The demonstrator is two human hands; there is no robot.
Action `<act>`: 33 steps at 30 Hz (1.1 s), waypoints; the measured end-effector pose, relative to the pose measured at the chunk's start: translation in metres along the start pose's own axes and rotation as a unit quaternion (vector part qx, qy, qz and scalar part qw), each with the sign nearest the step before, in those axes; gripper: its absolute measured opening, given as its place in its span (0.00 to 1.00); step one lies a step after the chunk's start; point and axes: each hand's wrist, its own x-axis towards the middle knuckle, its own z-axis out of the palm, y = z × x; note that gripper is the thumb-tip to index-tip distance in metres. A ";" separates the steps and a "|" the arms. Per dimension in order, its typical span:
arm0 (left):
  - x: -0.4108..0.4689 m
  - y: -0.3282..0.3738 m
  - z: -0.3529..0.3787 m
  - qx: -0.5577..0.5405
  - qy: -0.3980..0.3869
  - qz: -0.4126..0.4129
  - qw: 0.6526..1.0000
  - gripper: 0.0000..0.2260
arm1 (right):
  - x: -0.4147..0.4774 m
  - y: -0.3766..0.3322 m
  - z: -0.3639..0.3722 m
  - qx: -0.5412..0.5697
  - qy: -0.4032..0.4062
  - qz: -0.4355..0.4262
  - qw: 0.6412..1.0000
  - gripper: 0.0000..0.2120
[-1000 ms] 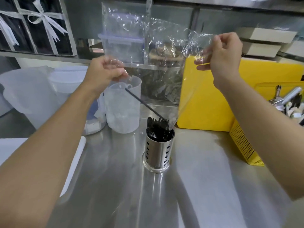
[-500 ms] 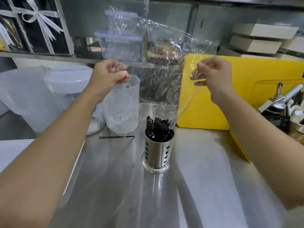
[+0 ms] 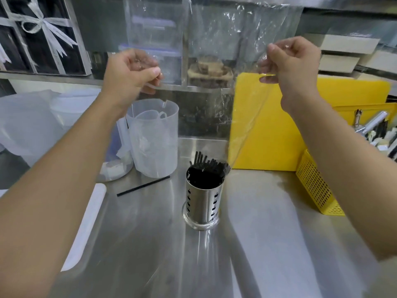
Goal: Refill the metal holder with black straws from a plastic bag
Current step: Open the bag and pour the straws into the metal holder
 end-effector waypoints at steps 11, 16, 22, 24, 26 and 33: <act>-0.005 0.035 0.001 -0.007 -0.004 0.042 0.999 0.06 | -0.007 -0.024 -0.015 0.030 0.012 -0.036 0.999 0.08; -0.009 0.049 0.014 -0.008 -0.018 0.063 0.998 0.07 | -0.013 -0.039 -0.038 0.015 0.033 -0.053 0.998 0.07; -0.020 0.058 0.059 -0.055 -0.057 0.065 0.995 0.09 | -0.027 -0.052 -0.084 -0.037 0.061 -0.073 0.995 0.06; -0.025 0.053 0.077 -0.074 -0.077 0.047 0.993 0.09 | -0.035 -0.051 -0.102 -0.046 0.068 -0.068 0.994 0.07; -0.031 0.046 0.096 -0.074 -0.101 0.023 0.992 0.08 | -0.043 -0.046 -0.121 -0.060 0.073 -0.058 0.994 0.07; -0.053 0.033 0.156 -0.060 -0.139 0.000 0.988 0.09 | -0.072 -0.028 -0.181 -0.115 0.107 -0.016 0.988 0.09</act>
